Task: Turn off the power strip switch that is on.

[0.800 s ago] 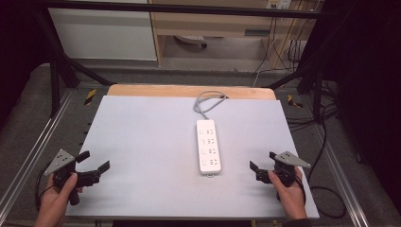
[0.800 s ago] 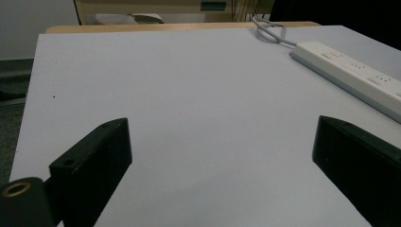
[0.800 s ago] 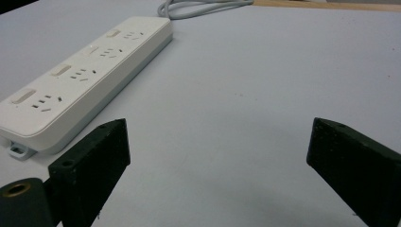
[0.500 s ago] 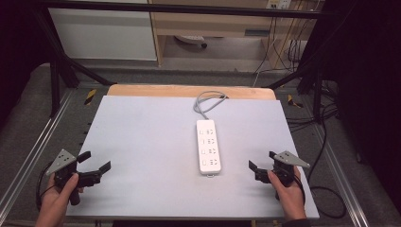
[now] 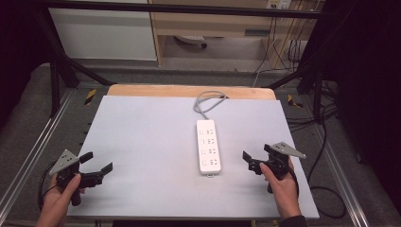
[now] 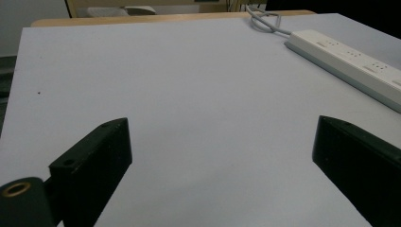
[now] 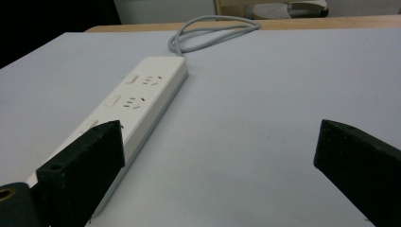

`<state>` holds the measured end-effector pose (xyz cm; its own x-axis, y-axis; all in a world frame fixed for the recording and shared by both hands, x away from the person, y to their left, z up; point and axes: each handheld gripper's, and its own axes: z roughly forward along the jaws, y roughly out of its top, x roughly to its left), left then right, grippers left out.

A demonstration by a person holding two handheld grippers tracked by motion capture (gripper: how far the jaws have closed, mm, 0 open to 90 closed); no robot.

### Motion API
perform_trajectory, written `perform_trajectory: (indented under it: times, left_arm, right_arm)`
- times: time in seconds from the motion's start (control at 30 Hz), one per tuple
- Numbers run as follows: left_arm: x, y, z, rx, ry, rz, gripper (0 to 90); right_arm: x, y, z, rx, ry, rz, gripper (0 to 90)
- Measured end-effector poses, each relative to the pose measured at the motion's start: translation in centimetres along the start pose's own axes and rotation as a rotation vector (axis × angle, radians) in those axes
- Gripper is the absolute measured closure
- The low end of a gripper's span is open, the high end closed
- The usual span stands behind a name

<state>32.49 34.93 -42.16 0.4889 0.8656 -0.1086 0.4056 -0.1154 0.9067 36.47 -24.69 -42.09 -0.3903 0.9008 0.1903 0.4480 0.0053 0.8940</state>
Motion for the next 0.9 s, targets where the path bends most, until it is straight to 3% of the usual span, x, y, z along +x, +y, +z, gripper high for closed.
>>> perform_trajectory:
  times: [0.9]
  left_arm:
    - [-0.1,-0.1,0.2,0.012,-0.006,0.001,5.5]
  right_arm:
    - [3.5,4.6,3.5,-0.017,0.046,-0.048,4.5]
